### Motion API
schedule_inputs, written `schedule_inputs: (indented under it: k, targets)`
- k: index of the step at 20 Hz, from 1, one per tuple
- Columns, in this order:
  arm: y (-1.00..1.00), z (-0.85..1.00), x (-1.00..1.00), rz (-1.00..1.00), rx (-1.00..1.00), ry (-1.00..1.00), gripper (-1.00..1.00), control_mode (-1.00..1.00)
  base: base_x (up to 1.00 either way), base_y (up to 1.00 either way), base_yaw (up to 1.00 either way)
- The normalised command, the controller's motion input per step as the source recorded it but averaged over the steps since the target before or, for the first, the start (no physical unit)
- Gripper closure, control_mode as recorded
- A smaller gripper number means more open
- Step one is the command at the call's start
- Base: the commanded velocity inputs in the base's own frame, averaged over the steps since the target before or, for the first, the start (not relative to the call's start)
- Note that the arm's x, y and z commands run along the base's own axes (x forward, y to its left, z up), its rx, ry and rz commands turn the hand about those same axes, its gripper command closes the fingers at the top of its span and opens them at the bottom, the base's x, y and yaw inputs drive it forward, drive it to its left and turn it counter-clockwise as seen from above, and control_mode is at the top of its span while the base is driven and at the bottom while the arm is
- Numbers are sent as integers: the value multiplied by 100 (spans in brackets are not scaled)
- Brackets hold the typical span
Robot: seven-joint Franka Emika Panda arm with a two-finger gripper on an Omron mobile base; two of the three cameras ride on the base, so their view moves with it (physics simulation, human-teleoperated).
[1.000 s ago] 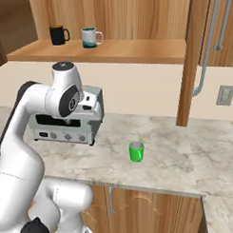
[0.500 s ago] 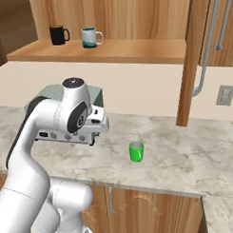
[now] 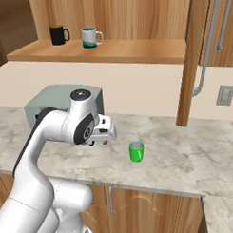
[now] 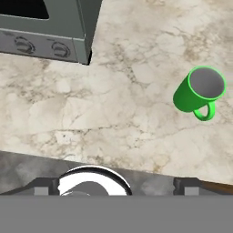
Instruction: Pick the mug on the counter and place it in the cabinet with the handle facing the right, like the mugs already inside.
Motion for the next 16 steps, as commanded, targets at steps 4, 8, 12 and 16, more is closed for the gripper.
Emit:
schedule_inputs:
  k: [4, 8, 12, 16]
  targets:
    - [-42, -26, 0, 1, 0, 0, -100, -100, 0, 0, 0]
    - [-48, -30, 0, 2, 0, 0, -100, -100, 0, 0, 0]
    - [-46, -30, 0, 2, 0, 0, -100, -100, 0, 0, 0]
    - [-41, -30, 6, 0, 0, 0, -100, -100, 0, 0, 0]
